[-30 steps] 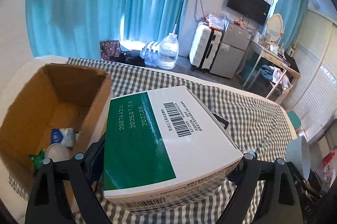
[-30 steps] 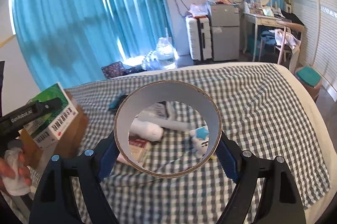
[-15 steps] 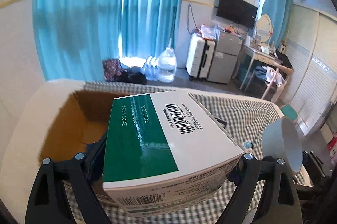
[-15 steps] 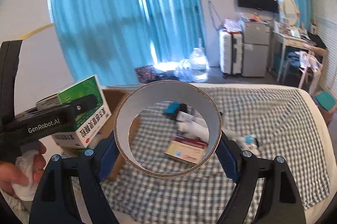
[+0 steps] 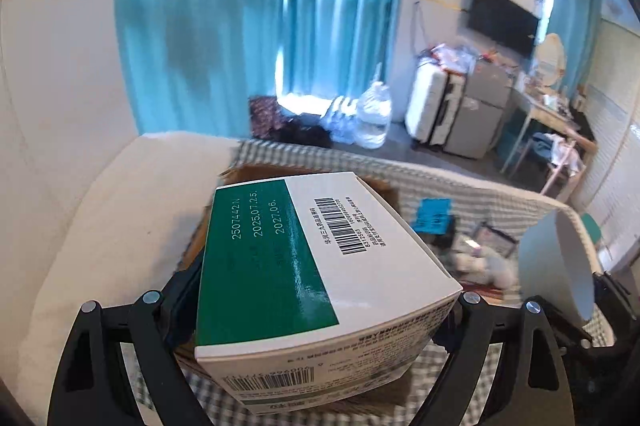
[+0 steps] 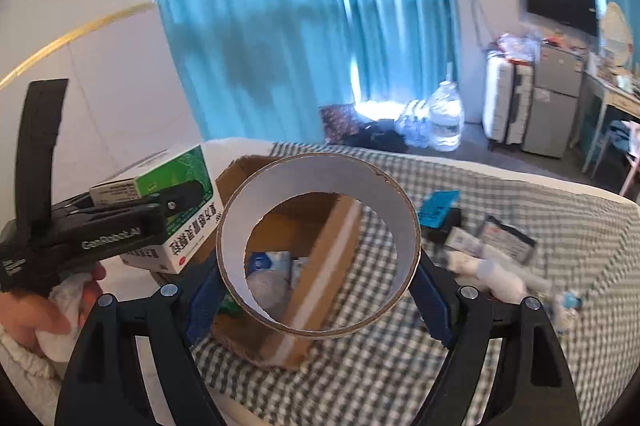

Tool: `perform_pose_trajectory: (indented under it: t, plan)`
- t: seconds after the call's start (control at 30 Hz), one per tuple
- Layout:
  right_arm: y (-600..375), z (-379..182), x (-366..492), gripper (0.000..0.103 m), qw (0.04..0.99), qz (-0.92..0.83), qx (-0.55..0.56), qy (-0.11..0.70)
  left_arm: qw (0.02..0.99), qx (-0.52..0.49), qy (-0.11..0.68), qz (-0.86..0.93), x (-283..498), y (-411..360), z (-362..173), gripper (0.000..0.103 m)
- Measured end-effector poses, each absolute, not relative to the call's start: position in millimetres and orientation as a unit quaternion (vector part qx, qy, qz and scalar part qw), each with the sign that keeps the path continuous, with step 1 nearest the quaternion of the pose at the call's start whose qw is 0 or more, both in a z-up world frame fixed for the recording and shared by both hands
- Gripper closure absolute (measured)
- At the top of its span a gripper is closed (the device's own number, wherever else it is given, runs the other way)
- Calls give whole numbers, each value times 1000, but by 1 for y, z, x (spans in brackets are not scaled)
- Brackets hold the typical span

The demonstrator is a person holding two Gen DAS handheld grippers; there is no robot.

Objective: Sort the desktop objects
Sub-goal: 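Carry the tape roll and medicine box to the cardboard box and release both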

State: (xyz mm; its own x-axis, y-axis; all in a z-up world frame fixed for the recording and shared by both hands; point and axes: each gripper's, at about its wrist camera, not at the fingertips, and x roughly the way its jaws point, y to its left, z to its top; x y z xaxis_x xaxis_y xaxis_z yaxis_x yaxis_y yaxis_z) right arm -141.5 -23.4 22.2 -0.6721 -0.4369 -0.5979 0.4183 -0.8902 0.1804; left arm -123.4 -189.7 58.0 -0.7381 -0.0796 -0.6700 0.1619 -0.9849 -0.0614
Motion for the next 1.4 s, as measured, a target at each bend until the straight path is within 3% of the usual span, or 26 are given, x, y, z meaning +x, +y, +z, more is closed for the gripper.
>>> perform_pose_trajectory:
  t: [0.6,0.63,0.67,0.7,0.83,1.4]
  plan:
    - [-83,-33,-270,20,264,-874,402,-75,93,434,77,-893,-214,-239,-20,10]
    - [-82,-31,-272,17,272,-871,399,-88,100,437,71,-891,-216,-240,-20,9]
    - [-81,-29,-273,5,275,-872,394,-98,109,439,64,-890,-217,-240,-18,7]
    - [-80,-27,-272,0,275,-873,389,-104,118,440,61,-888,-216,-240,-17,2]
    - [-76,-15,-266,0,275,-878,376,-109,121,431,59,-892,-210,-242,-6,0]
    - [9,53,-154,0,177,-940,292,-19,79,396,52,-913,-113,-168,52,0]
